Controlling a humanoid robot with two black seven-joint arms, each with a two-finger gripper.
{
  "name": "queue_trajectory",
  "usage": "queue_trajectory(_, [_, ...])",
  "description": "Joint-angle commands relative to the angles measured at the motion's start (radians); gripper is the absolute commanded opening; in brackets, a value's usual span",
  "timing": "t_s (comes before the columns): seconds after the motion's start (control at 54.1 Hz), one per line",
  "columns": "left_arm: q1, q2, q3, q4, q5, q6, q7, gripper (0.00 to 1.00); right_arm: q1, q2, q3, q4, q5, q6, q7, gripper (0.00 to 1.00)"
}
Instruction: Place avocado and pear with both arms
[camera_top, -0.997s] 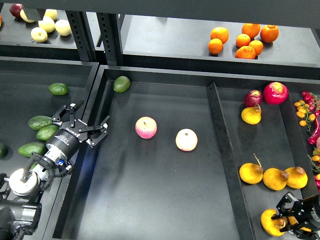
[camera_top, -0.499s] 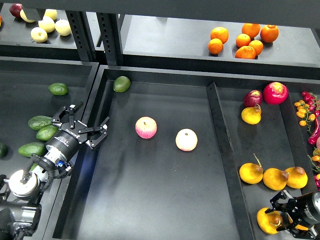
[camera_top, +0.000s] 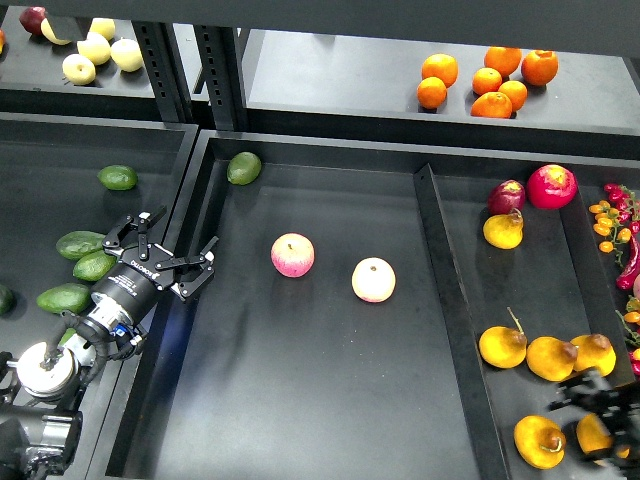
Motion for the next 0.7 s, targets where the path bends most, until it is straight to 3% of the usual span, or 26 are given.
queue_trajectory(0.0, [0.0, 0.0, 0.001, 0.003, 0.0, 0.0, 0.0, 0.99, 0.07, -0.026, 0.01, -0.001, 0.019, 0.0, 0.0, 1.0])
queue_trajectory(0.166, [0.005, 0.0, 0.001, 0.003, 0.0, 0.0, 0.0, 0.99, 0.153, -0.014, 0.048, -0.007, 0.188, 0.0, 0.0, 1.0])
queue_trajectory(0.369, [0.005, 0.0, 0.009, 0.0, 0.0, 0.0, 0.0, 0.99, 0.146, 0.064, 0.305, -0.008, 0.329, 0.0, 0.0, 1.0])
queue_trajectory(0.683, [0.008, 0.0, 0.039, -0.009, -0.002, 0.0, 0.0, 0.99, 0.113, 0.135, 0.486, -0.002, 0.498, 0.0, 0.0, 1.0])
